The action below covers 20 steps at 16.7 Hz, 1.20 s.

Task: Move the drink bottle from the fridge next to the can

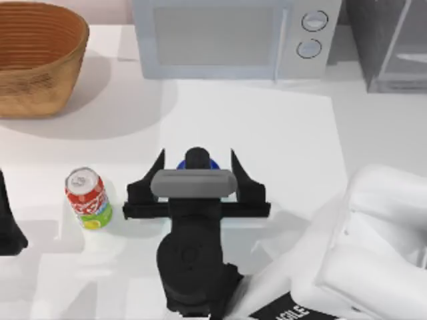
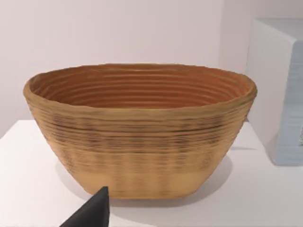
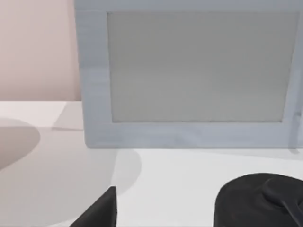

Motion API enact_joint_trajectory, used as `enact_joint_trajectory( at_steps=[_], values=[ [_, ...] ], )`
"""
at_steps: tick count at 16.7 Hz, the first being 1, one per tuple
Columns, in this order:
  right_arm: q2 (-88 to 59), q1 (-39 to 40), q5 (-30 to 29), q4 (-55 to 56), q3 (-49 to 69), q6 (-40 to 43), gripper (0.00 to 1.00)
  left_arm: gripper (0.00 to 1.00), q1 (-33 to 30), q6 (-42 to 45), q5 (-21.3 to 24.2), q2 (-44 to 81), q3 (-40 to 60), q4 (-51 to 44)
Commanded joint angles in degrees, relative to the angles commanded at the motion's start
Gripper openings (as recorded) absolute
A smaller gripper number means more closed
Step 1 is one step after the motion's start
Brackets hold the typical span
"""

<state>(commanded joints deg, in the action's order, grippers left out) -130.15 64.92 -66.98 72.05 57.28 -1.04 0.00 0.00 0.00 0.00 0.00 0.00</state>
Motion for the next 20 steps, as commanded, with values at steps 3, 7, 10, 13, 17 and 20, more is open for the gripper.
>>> enact_joint_trajectory(
  at_steps=[3, 7, 10, 13, 17, 20],
  values=[
    [0.0, 0.0, 0.0, 0.0, 0.0, 0.0, 1.00, 1.00, 0.0, 0.0, 0.0, 0.0, 0.0, 0.0],
    [0.6, 1.5, -1.6, 0.7, -1.1, -0.2, 1.00, 1.00, 0.0, 0.0, 0.0, 0.0, 0.0, 0.0],
    [1.3, 3.9, -4.0, 1.4, -3.0, -0.2, 1.00, 1.00, 0.0, 0.0, 0.0, 0.0, 0.0, 0.0],
    [1.1, 3.8, -4.0, 1.3, -2.9, -0.2, 1.00, 1.00, 0.0, 0.0, 0.0, 0.0, 0.0, 0.0],
    [4.6, 2.1, -0.5, 1.3, -4.4, -0.2, 1.00, 1.00, 0.0, 0.0, 0.0, 0.0, 0.0, 0.0],
    [13.5, -2.6, 7.9, -0.1, -8.7, -0.1, 1.00, 1.00, 0.0, 0.0, 0.0, 0.0, 0.0, 0.0]
  ],
)
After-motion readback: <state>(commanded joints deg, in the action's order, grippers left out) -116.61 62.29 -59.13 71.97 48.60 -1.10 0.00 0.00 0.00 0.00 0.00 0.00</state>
